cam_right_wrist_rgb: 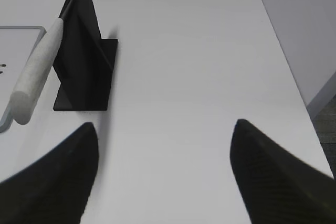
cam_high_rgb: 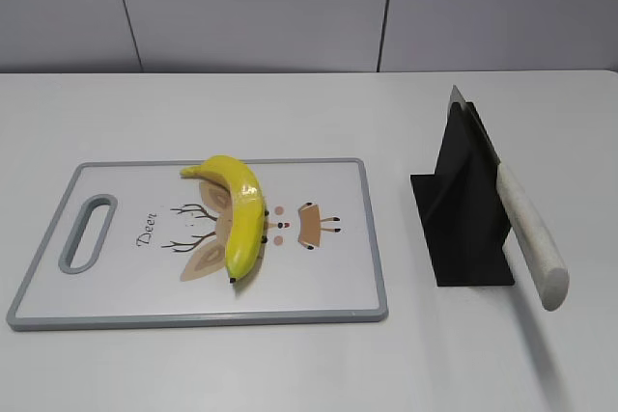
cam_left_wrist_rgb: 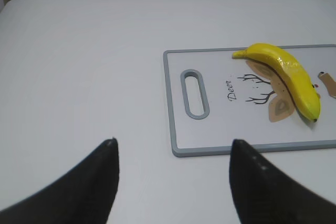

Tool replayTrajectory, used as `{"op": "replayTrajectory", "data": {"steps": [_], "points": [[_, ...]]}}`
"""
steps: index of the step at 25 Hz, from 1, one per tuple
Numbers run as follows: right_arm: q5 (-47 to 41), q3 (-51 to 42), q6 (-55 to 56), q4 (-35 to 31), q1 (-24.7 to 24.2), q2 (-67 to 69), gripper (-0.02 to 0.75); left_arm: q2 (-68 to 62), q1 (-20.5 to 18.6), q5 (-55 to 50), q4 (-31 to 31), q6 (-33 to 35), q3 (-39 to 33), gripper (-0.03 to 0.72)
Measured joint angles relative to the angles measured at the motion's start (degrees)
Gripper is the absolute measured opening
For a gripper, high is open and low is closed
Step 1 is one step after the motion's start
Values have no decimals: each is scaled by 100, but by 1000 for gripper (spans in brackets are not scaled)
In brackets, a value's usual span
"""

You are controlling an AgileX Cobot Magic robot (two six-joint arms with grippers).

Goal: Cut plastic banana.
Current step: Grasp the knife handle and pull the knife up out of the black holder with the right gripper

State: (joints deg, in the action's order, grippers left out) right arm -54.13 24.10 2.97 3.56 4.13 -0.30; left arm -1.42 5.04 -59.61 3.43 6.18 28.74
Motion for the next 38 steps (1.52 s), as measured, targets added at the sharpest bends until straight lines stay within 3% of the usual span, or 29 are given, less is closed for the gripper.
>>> {"op": "replayTrajectory", "data": {"steps": [9, 31, 38], "points": [[0, 0, 0, 0, 0, 0, 592, 0, 0, 0, 0, 0, 0, 597], [5, 0, 0, 5, 0, -5, 592, 0, 0, 0, 0, 0, 0, 587], [-342, 587, 0, 5, 0, 1246, 547, 0, 0, 0, 0, 0, 0, 582]]}}
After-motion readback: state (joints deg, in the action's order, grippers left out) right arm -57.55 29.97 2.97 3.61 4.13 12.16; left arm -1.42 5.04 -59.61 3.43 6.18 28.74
